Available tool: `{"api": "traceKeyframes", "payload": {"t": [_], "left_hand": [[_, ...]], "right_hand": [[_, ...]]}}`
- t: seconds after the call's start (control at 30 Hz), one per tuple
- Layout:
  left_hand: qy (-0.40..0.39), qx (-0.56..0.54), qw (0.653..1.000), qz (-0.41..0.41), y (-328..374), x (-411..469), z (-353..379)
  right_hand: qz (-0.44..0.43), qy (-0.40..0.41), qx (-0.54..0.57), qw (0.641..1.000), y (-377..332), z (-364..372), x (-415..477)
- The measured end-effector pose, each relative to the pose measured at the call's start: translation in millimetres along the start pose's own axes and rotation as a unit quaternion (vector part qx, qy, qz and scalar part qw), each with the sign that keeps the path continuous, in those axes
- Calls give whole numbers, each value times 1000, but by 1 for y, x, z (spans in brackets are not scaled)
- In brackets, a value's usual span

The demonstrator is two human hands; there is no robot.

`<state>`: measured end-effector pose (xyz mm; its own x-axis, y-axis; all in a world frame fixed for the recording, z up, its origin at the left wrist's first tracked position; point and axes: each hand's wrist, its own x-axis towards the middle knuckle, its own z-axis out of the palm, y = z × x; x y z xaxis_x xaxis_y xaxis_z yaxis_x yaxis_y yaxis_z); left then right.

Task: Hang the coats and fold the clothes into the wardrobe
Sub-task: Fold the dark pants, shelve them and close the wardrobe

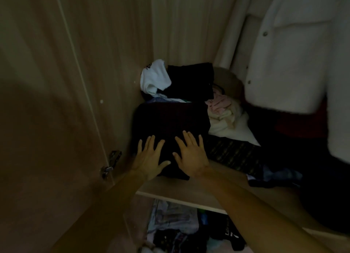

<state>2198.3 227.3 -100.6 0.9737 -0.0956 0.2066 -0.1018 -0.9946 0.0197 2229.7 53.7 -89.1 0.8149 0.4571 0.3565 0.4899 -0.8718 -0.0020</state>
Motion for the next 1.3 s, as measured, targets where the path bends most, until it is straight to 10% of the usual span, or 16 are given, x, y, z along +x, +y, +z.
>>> {"api": "traceKeyframes", "payload": {"t": [0.43,1.3], "left_hand": [[72,-44,996,-16,10,-34,0],[-32,-20,999,-29,-62,59,42]], "right_hand": [[-19,80,-25,996,-17,-4,-40],[-18,-88,18,996,-13,71,74]]}}
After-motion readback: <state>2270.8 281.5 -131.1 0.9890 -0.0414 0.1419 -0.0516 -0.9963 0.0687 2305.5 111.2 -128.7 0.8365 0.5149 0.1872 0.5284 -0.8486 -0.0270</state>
